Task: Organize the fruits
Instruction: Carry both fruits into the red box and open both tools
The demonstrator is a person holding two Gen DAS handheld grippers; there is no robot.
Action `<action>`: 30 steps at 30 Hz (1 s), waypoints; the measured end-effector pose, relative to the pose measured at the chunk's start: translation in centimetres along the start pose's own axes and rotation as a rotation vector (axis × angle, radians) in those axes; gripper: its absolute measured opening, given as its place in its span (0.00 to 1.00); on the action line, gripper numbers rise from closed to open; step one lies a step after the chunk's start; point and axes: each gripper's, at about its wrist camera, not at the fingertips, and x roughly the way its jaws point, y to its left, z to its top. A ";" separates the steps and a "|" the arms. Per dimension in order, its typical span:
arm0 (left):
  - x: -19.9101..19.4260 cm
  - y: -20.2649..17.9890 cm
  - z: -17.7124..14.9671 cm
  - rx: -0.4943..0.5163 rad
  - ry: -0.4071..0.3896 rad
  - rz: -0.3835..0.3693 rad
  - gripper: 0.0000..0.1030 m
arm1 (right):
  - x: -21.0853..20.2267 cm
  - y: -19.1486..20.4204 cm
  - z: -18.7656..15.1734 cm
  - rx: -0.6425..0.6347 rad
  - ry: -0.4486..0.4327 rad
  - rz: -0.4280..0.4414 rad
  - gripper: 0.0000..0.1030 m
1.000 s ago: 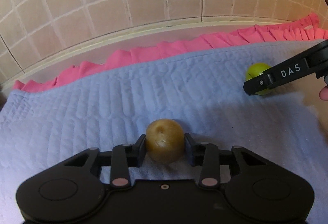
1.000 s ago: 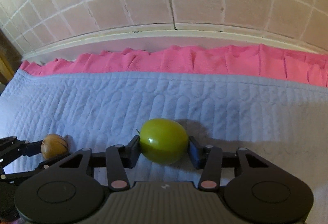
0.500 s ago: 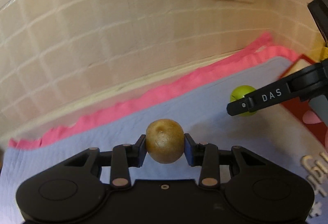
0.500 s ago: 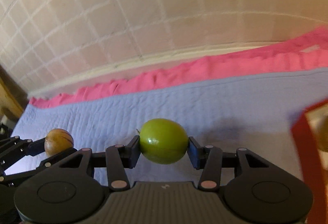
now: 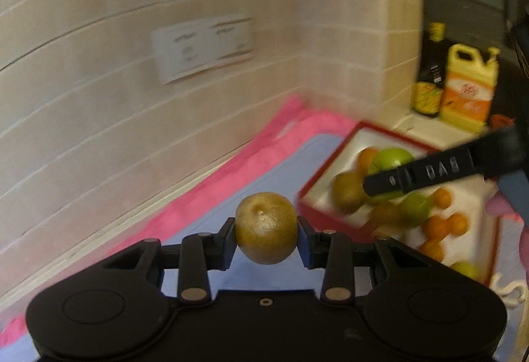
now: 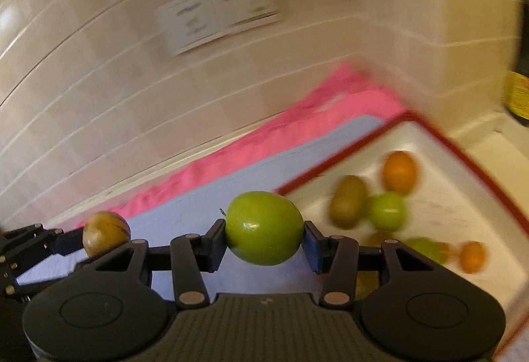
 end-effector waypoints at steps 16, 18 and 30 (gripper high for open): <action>13.3 -12.7 7.4 0.056 0.125 -0.325 0.44 | -3.0 -15.9 -1.6 0.190 0.059 -0.279 0.49; 15.5 -13.6 7.7 0.035 0.172 -0.356 0.44 | -2.2 -16.5 -1.7 0.160 0.097 -0.315 0.49; 22.7 -17.7 7.4 0.097 0.282 -0.298 0.44 | 1.6 -16.0 -2.8 0.068 0.214 -0.310 0.49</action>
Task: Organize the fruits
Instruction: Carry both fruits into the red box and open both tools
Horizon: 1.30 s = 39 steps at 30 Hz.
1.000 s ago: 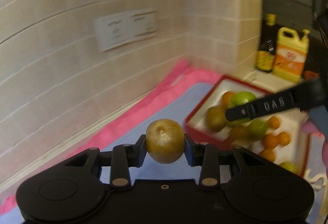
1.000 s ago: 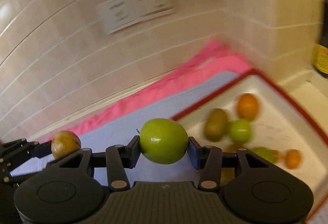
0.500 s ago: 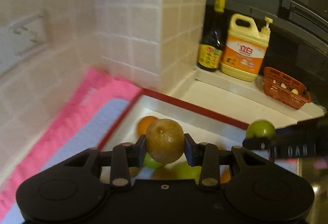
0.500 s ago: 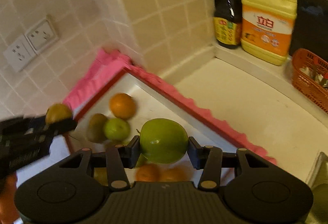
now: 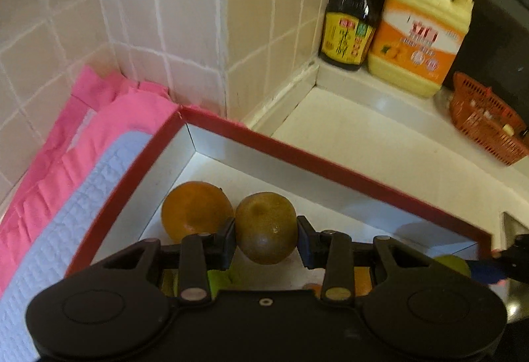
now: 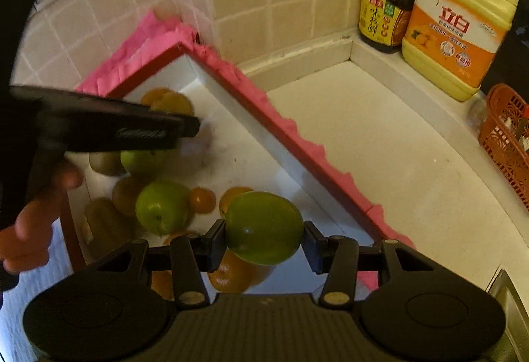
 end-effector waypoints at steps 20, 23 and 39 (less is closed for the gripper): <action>2.4 -0.3 -0.3 0.019 0.044 -0.009 0.45 | 2.8 2.1 0.4 -0.081 0.050 -0.126 0.49; 2.5 -0.2 -0.2 0.016 0.047 -0.019 0.45 | 2.9 1.9 0.6 -0.079 0.053 -0.118 0.49; 0.9 -0.2 -0.9 0.030 0.028 -0.019 0.63 | 0.5 0.4 2.0 0.013 0.081 -0.019 0.57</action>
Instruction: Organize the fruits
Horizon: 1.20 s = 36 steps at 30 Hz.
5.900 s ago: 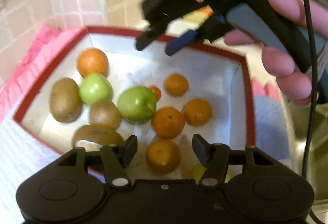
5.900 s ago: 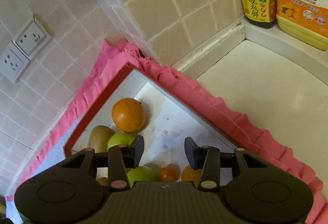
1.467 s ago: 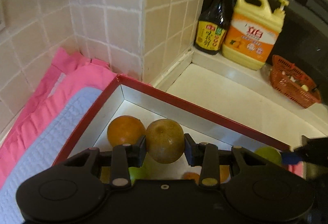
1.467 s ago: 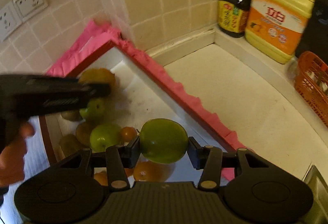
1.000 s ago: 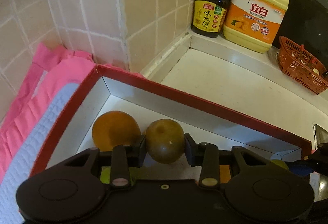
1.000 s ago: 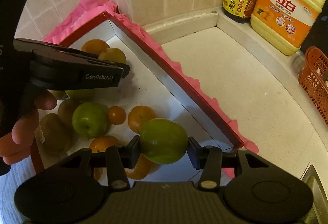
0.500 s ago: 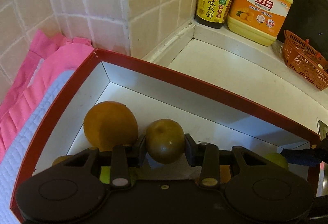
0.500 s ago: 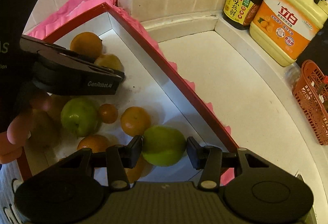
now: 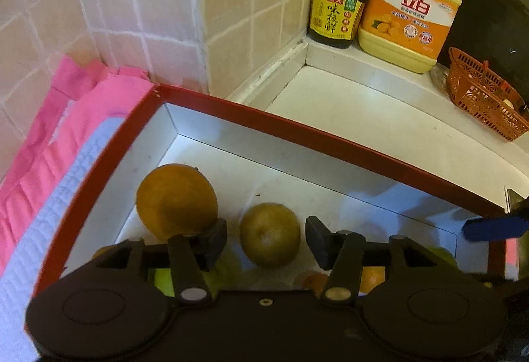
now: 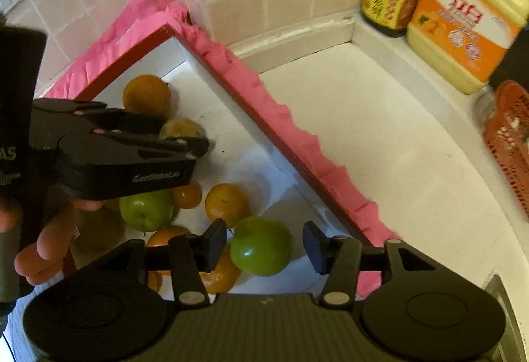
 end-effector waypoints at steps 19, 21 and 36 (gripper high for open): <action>-20.2 0.3 -6.9 -0.034 -0.288 0.234 0.78 | -15.1 4.8 -5.2 0.143 -0.419 0.046 0.93; -22.1 0.7 -8.1 -0.052 -0.296 0.254 0.78 | -16.4 6.2 -5.8 0.135 -0.470 0.010 0.96; -30.3 4.8 -17.1 -0.253 -0.280 0.420 0.79 | -17.7 16.8 -7.8 0.007 -0.504 0.061 0.99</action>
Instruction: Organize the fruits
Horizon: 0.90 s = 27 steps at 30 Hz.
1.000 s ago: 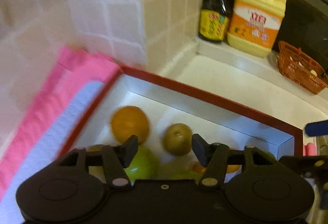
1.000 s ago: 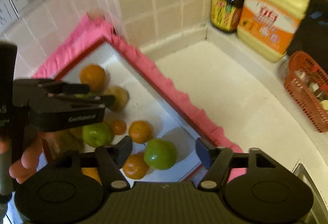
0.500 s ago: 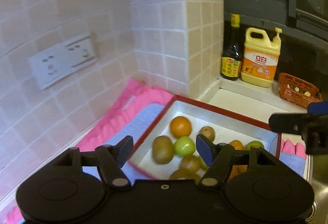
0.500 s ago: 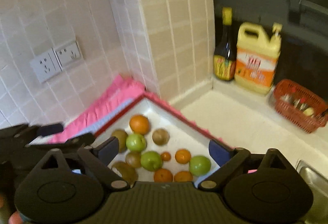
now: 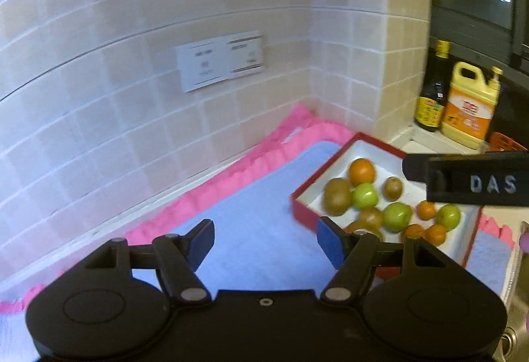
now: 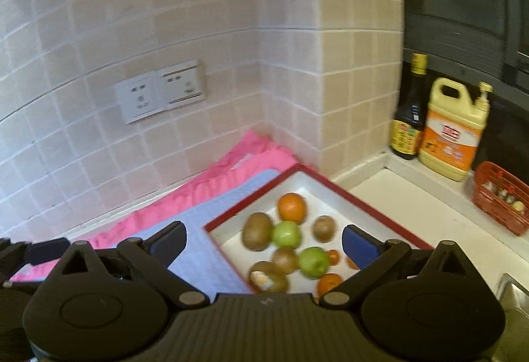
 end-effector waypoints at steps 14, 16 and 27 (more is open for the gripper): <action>-0.1 6.1 -4.6 -0.143 0.080 0.136 0.79 | 3.6 6.0 -1.5 -0.114 0.106 0.090 0.99; 0.0 6.5 -4.9 -0.154 0.086 0.143 0.79 | 3.8 6.5 -1.5 -0.124 0.111 0.095 0.99; 0.9 6.6 -4.6 -0.151 0.076 0.128 0.79 | 4.9 6.7 -1.2 -0.118 0.123 0.087 0.99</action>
